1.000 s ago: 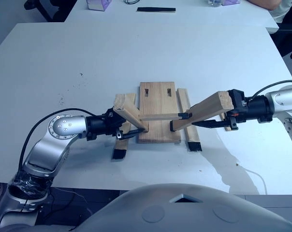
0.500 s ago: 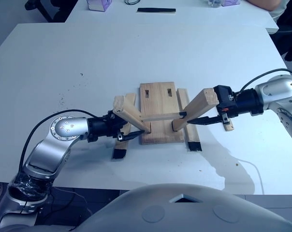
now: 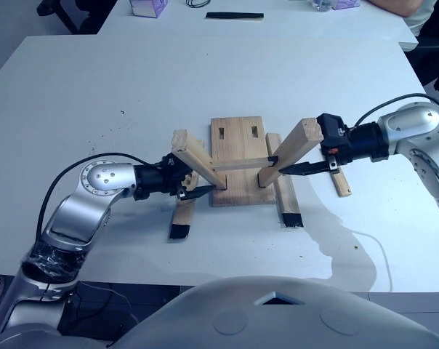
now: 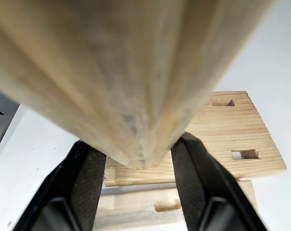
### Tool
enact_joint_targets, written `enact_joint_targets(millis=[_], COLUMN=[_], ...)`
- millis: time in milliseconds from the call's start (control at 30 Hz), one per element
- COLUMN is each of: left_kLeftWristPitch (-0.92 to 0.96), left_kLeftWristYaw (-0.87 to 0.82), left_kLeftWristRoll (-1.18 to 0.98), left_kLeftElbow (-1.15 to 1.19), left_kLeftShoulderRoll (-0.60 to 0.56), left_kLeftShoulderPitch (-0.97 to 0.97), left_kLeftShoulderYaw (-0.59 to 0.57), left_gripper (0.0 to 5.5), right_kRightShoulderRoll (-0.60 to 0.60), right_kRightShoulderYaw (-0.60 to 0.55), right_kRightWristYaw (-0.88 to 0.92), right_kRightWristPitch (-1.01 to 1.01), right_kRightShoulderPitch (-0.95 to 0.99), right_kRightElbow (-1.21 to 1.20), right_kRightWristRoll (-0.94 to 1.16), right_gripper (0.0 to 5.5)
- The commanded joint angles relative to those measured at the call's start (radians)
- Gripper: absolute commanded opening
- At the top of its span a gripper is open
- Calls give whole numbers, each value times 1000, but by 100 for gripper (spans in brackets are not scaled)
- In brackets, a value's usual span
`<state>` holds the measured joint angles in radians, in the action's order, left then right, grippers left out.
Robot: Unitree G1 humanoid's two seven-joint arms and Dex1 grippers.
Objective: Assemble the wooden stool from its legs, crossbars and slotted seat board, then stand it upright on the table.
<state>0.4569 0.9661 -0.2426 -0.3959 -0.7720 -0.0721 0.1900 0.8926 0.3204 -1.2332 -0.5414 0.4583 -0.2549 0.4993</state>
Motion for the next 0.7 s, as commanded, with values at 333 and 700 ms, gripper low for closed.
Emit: enact_joint_targets(millis=[333, 700], left_kLeftWristPitch=[-6, -122], left_kLeftWristYaw=[20, 6], left_kLeftWristRoll=[-15, 31], left_kLeftElbow=[-132, -10], left_kLeftShoulderRoll=[41, -65], left_kLeftShoulderPitch=[-24, 82], left_kLeftShoulderYaw=[19, -154], left_gripper=[538, 538], right_kRightShoulderRoll=[-119, -15], right_kRightShoulderYaw=[98, -119], right_kRightWristYaw=[176, 197], right_kRightWristPitch=[-149, -175], right_kRightShoulderPitch=[-97, -270], right_kRightElbow=[-152, -343], right_kRightWristRoll=[-61, -7], right_gripper=[283, 283])
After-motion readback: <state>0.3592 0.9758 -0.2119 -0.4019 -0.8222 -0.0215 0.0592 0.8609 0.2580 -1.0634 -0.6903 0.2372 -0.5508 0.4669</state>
